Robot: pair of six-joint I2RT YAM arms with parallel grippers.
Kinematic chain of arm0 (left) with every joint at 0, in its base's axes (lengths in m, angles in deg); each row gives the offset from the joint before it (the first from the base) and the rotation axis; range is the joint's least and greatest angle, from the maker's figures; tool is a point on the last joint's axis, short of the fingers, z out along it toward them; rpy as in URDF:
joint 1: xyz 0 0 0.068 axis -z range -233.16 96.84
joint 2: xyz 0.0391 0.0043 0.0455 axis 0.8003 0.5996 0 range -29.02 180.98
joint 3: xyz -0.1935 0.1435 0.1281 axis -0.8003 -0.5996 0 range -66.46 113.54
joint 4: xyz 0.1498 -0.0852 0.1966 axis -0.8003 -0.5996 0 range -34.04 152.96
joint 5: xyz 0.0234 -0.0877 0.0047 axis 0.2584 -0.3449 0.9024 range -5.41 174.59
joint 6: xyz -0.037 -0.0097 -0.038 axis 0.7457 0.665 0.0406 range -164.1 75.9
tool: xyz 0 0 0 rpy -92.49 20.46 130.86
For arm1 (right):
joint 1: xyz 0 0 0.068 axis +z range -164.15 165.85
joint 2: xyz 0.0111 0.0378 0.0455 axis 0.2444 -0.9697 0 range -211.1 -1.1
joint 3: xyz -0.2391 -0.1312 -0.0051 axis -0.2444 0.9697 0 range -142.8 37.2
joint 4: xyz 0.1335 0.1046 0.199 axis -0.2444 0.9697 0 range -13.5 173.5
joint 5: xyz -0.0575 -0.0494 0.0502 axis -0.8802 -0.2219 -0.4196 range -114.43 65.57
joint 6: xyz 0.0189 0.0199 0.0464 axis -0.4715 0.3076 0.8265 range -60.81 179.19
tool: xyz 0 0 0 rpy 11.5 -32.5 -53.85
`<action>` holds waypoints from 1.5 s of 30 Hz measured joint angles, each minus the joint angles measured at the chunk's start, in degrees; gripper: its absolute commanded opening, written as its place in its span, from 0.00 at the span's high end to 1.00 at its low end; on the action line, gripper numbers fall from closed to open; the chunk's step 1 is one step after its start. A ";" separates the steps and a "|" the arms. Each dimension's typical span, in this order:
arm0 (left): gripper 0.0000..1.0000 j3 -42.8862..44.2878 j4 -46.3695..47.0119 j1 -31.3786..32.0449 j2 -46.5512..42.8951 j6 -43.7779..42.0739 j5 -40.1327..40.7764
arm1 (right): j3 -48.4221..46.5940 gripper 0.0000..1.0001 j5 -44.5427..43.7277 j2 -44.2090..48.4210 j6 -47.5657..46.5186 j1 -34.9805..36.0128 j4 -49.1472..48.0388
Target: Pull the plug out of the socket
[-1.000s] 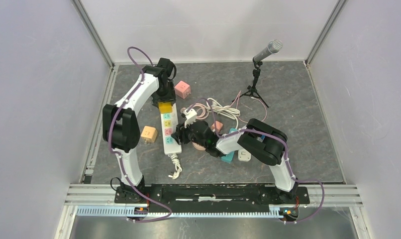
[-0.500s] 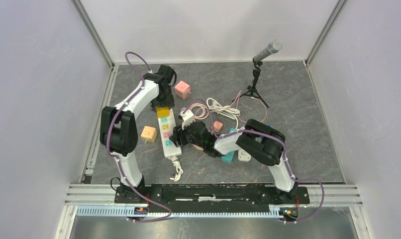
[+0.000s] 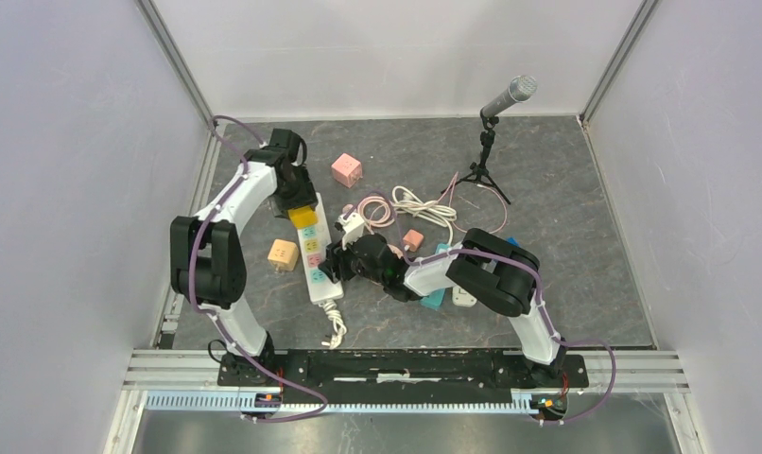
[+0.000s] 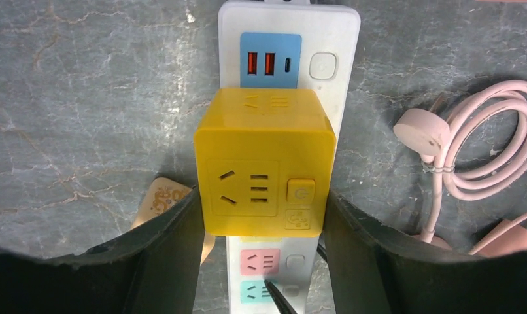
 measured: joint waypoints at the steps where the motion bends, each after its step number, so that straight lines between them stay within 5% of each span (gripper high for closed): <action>1: 0.63 -0.33 0.24 -0.79 -0.42 0.02 -1.40 | -0.17 0.42 0.02 -0.02 0.04 0.02 0.17; 12: 0.62 0.92 -1.66 1.36 -0.85 0.02 4.20 | -3.69 0.47 -2.73 -1.05 0.22 0.37 3.87; 23: 0.60 5.16 -4.07 -0.90 -2.27 -0.15 -0.68 | -4.46 0.47 -3.21 -1.25 0.44 0.37 4.63; 34: 0.55 2.99 -7.04 -3.78 -6.71 0.00 22.16 | -3.89 0.47 -3.21 -1.27 0.44 0.37 3.45; 45: 0.47 -0.24 -7.98 -3.74 2.60 1.62 27.54 | -3.06 0.47 -3.41 -1.25 0.61 0.37 2.12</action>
